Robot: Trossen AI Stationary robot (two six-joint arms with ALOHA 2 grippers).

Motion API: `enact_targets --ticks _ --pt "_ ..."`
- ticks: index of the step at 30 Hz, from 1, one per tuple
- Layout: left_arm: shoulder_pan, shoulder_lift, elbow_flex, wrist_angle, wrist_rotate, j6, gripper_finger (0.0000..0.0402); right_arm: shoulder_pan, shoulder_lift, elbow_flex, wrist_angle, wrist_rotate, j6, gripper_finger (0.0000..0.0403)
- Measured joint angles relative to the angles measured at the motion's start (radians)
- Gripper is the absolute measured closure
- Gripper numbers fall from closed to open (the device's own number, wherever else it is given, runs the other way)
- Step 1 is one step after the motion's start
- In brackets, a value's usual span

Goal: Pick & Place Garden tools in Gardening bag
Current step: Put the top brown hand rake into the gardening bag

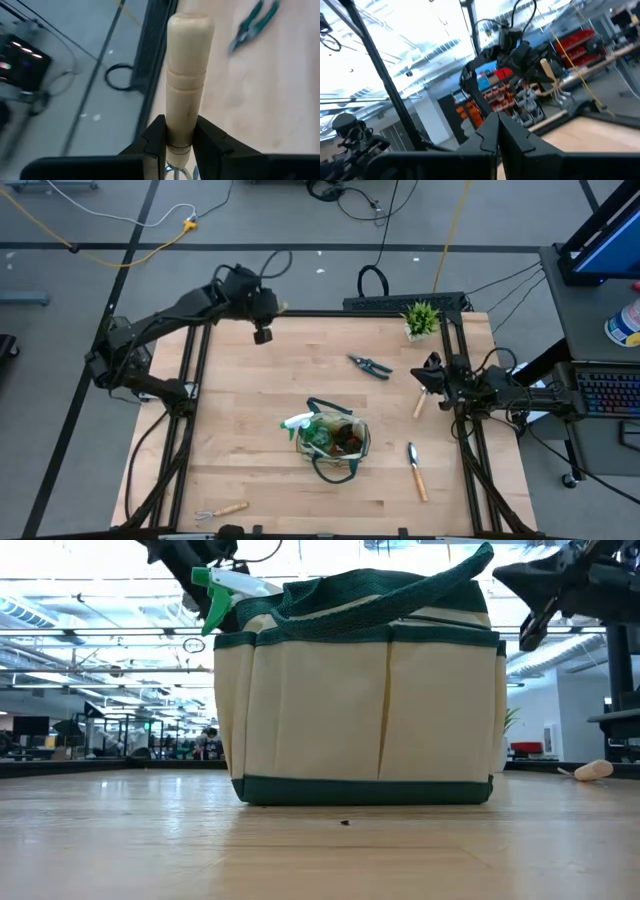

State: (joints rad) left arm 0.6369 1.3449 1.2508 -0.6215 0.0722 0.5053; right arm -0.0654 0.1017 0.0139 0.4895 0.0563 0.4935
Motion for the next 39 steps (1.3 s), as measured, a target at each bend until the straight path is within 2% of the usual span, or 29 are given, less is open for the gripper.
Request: enact_targets --ticks 7,11,15,19,28,34,39 --pt "-0.024 -0.002 0.017 0.113 0.171 -0.302 0.0333 0.000 0.002 0.000 0.147 0.000 -0.045 0.0403" --pt "-0.062 -0.002 0.017 0.250 0.250 -0.445 0.0333 0.000 0.028 0.007 0.220 0.000 -0.069 0.0403" --pt "-0.123 -0.002 0.017 0.384 0.293 -0.545 0.0333 0.000 0.094 0.055 0.215 -0.006 -0.072 0.0403" --pt "-0.195 -0.002 0.017 0.456 0.291 -0.588 0.0333 0.000 0.212 0.130 0.209 -0.034 -0.122 0.0401" --pt "-0.355 -0.002 0.017 0.460 0.146 -0.591 0.0333 0.002 0.545 0.383 0.208 -0.119 -0.230 0.0367" --pt "-0.439 0.012 0.017 0.459 0.078 -0.588 0.0333 0.002 0.768 0.578 0.191 -0.191 -0.312 0.0334" --pt "-0.481 0.029 0.018 0.449 0.030 -0.580 0.0333 0.002 0.898 0.715 0.112 -0.192 -0.394 0.0293"
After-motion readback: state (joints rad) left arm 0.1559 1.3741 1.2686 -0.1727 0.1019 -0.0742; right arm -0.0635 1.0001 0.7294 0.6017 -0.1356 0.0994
